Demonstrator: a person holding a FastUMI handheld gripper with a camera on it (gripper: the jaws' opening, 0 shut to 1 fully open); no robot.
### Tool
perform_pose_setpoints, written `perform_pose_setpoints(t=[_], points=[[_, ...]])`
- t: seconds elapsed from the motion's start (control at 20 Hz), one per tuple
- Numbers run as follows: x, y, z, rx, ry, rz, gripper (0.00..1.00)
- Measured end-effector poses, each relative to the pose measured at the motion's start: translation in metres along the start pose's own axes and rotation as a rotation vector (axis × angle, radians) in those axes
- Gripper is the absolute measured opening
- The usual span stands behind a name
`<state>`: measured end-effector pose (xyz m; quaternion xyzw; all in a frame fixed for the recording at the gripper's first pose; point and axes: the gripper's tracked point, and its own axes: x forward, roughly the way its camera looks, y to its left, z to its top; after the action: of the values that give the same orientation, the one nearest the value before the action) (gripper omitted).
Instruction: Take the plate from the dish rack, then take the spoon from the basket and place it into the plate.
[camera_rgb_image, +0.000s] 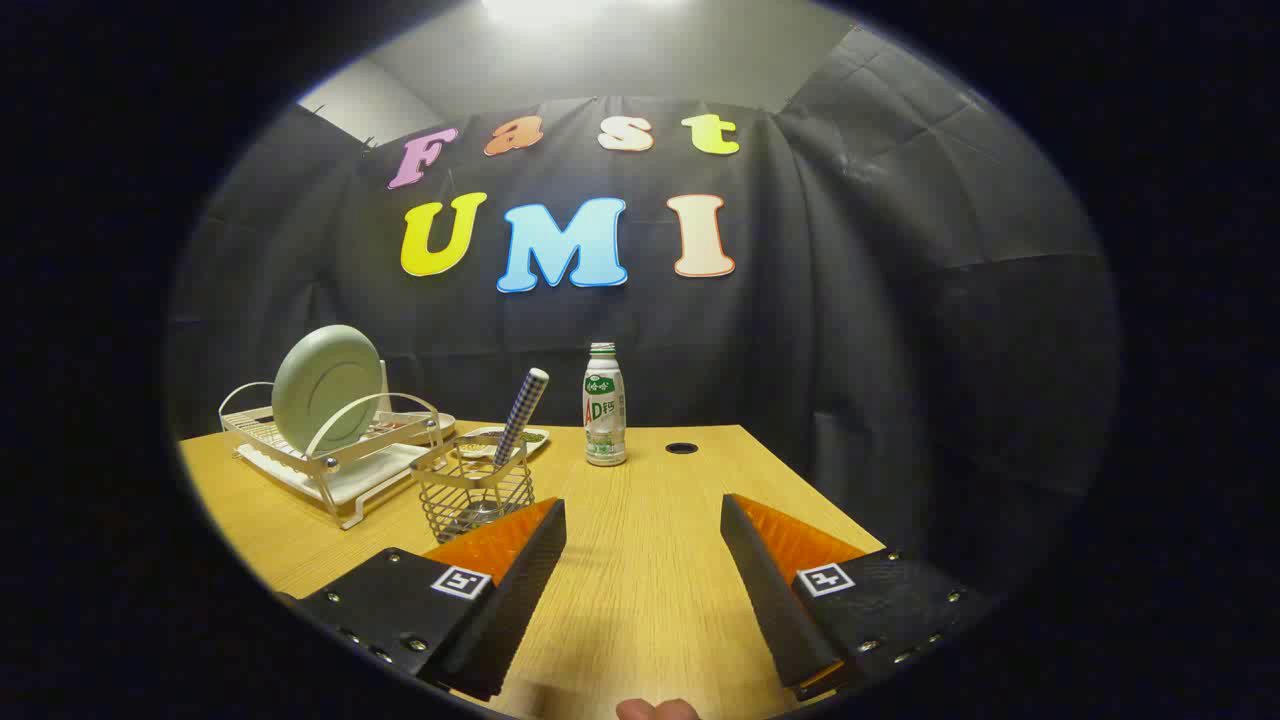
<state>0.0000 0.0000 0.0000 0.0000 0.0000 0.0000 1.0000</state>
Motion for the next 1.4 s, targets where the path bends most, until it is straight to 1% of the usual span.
perform_pose_setpoints(t=[0.1, 0.2, 0.35, 0.45, 0.65, 0.85, 0.95, 1.1, 1.2, 1.3, 1.4], points=[[0.017, 0.0, 0.002, 0.005, -0.008, 0.003, 0.96], [0.033, -0.004, 0.007, 0.008, -0.016, -0.01, 0.96], [0.041, -0.008, 0.025, -0.001, -0.044, -0.026, 0.96], [0.039, -0.01, 0.042, -0.013, -0.052, -0.034, 0.96], [0.022, -0.011, 0.103, -0.024, -0.067, -0.055, 0.95], [0.0, 0.007, 0.172, -0.047, -0.106, -0.061, 0.95], [-0.009, 0.022, 0.196, -0.014, -0.11, -0.071, 0.95], [-0.021, 0.033, 0.222, -0.028, -0.109, -0.133, 0.95], [-0.024, 0.05, 0.241, -0.022, -0.122, -0.15, 0.95], [-0.023, 0.071, 0.251, -0.027, -0.122, -0.144, 0.95], [-0.02, 0.083, 0.254, -0.045, -0.096, -0.172, 0.95]])
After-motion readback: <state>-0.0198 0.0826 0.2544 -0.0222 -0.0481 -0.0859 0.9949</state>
